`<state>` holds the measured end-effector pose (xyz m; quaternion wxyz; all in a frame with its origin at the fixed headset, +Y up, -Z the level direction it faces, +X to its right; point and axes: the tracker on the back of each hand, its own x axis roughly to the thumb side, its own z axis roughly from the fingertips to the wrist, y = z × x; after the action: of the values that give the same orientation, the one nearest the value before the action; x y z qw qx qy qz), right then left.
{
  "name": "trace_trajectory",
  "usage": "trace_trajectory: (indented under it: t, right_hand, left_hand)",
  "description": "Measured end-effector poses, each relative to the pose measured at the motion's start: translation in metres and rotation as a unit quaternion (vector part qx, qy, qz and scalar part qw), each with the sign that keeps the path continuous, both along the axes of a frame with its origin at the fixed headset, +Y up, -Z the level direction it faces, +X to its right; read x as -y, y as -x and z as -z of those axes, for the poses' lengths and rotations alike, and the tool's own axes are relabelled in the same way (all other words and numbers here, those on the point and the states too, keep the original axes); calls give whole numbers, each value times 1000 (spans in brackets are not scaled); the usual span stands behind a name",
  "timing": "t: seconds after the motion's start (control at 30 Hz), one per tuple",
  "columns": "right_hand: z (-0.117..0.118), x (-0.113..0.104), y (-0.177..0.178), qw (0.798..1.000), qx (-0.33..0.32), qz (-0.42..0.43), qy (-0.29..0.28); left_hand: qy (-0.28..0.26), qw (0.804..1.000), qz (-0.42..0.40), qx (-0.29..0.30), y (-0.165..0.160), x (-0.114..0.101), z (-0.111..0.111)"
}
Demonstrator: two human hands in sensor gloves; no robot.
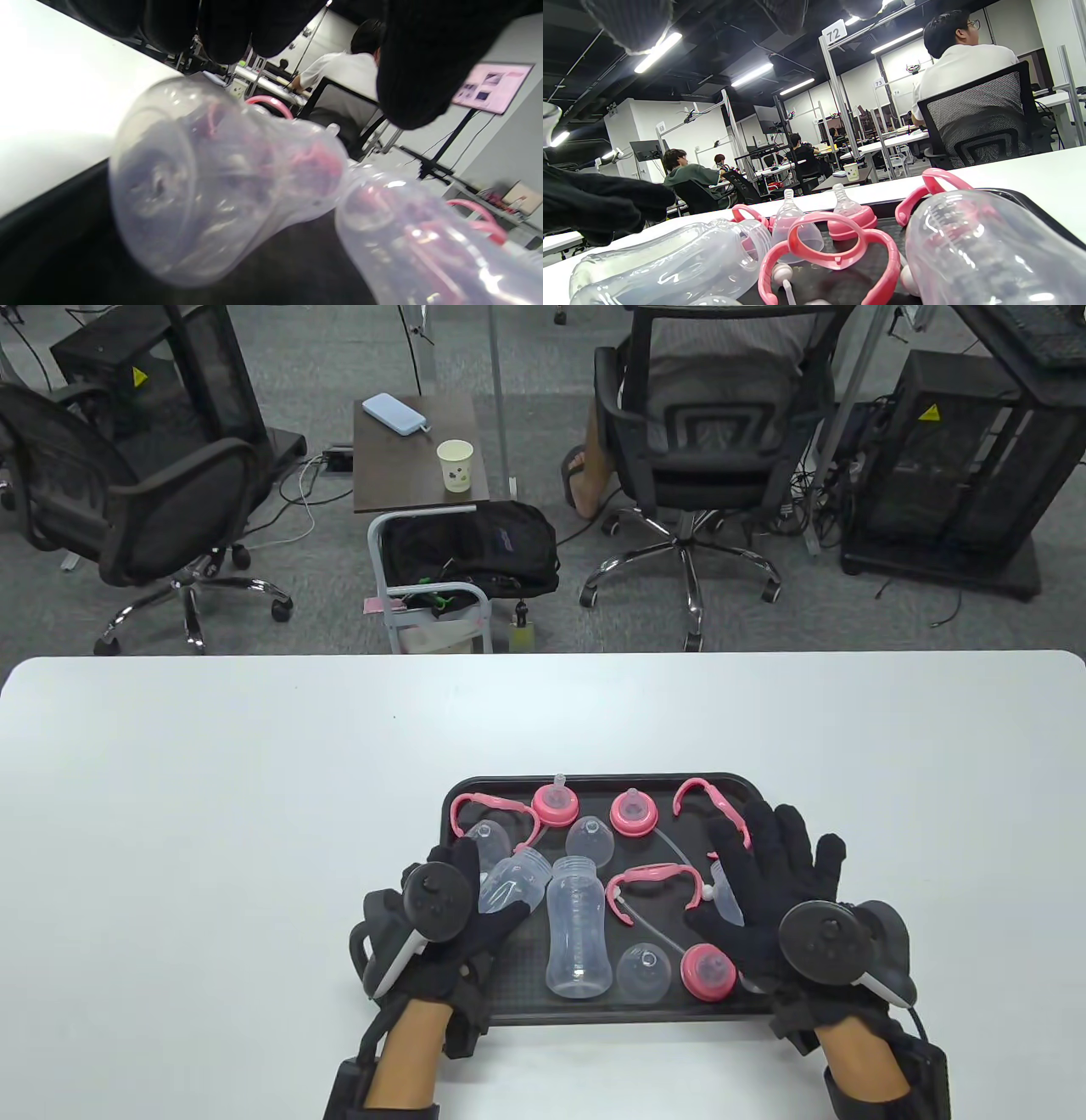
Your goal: Assemble baby bottles from components
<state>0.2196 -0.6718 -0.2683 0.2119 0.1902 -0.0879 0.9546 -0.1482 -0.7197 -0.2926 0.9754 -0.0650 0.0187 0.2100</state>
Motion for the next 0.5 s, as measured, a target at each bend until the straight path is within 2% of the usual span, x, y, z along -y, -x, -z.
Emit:
trace_trajectory:
  t: [0.07, 0.2, 0.5]
  right_hand:
    - [1, 0, -1, 1000, 0, 2, 3]
    - [2, 2, -2, 1000, 0, 3, 11]
    - [3, 2, -6, 1000, 3, 12, 20]
  left_hand:
    - [9, 1000, 8, -2, -2, 3, 2]
    - [66, 997, 43, -16, -7, 8, 4]
    - [108, 992, 69, -23, -13, 19, 8]
